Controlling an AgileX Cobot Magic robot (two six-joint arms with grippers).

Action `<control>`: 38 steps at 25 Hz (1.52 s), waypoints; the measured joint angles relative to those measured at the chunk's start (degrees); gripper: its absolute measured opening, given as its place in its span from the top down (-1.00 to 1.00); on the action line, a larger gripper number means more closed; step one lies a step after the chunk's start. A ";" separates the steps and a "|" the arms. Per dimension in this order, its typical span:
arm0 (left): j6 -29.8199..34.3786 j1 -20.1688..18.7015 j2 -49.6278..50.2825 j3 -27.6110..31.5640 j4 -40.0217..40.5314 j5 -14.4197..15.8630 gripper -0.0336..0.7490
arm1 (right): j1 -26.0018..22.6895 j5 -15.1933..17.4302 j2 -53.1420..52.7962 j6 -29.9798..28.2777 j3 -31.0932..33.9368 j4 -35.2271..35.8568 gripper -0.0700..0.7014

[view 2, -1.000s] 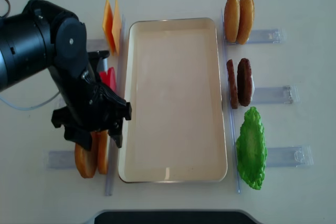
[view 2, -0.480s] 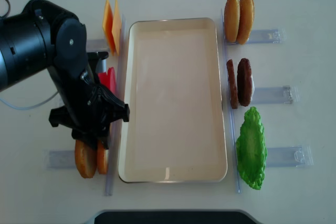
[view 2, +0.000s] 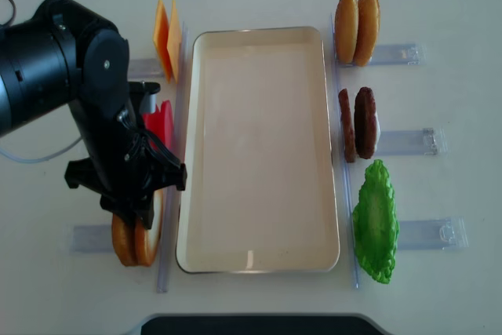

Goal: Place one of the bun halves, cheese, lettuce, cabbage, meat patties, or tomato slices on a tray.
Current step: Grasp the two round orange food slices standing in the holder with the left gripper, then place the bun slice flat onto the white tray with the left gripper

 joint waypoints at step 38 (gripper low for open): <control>17.20 1.33 -12.70 -7.54 -11.83 -1.01 0.58 | 0.00 0.00 0.00 0.00 0.00 0.00 -0.70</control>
